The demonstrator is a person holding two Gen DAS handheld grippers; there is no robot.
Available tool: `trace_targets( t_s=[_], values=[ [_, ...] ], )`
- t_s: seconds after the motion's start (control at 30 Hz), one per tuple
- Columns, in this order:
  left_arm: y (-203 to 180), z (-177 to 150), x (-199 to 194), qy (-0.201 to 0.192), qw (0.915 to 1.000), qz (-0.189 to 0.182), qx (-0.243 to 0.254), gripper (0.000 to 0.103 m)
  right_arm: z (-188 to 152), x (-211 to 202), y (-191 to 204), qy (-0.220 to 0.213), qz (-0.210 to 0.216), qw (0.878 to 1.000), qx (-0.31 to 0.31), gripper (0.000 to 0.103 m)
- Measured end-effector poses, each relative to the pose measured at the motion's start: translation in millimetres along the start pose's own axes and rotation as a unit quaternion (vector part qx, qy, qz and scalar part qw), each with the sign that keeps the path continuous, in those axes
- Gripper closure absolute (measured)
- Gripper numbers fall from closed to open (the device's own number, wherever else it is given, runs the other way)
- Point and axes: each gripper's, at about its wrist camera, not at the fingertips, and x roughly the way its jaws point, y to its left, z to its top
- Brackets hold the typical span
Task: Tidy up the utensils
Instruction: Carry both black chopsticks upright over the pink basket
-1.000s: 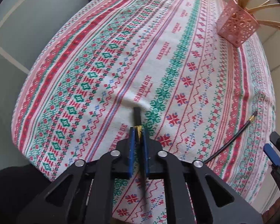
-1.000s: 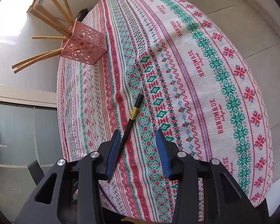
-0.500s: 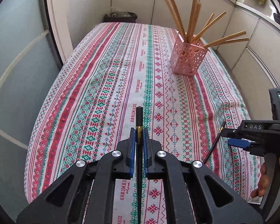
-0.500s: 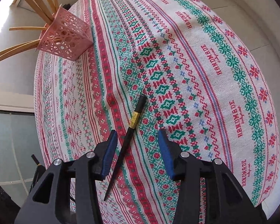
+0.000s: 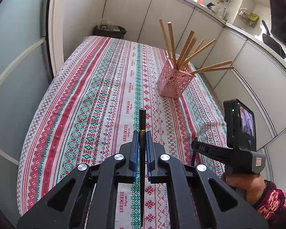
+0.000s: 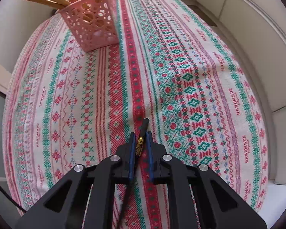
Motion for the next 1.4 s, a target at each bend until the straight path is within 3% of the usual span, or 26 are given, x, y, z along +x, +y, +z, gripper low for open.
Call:
trace_targets(
  t_s=[0.1, 0.23, 0.4, 0.53, 0.73, 1.0, 1.23, 1.4],
  values=[
    [-1, 0, -6, -0.011, 0.9995, -0.028, 0.005, 0.097, -13, -15, -16, -0.021, 0.048, 0.999, 0.004, 0.096],
    [-8, -3, -22, -0.050, 0.9960, -0.070, 0.024, 0.097, -37, -56, -24, -0.104, 0.060, 0.992, -0.030, 0.096],
    [-24, -9, -42, -0.094, 0.9889, -0.101, 0.057, 0.097, -69, -123, -37, -0.218, 0.087, 0.969, -0.075, 0.096],
    [-39, -14, -51, -0.110, 0.9859, -0.101, 0.077, 0.097, -84, -160, -44, -0.273, 0.114, 0.952, -0.081, 0.096],
    [-49, -12, -56, -0.127, 0.9840, -0.094, 0.083, 0.097, -87, -196, -64, -0.320, 0.148, 0.934, -0.056, 0.096],
    [-61, 23, -81, -0.163, 0.9781, -0.098, 0.084, 0.097, -51, -251, -78, -0.383, 0.178, 0.906, -0.038, 0.096],
    [-87, 95, -111, -0.243, 0.9584, -0.104, 0.108, 0.097, 4, -316, -69, -0.454, 0.202, 0.867, -0.045, 0.096],
    [-104, 146, -95, -0.278, 0.9498, -0.095, 0.107, 0.097, 49, -330, -58, -0.491, 0.194, 0.848, -0.051, 0.096]
  ],
)
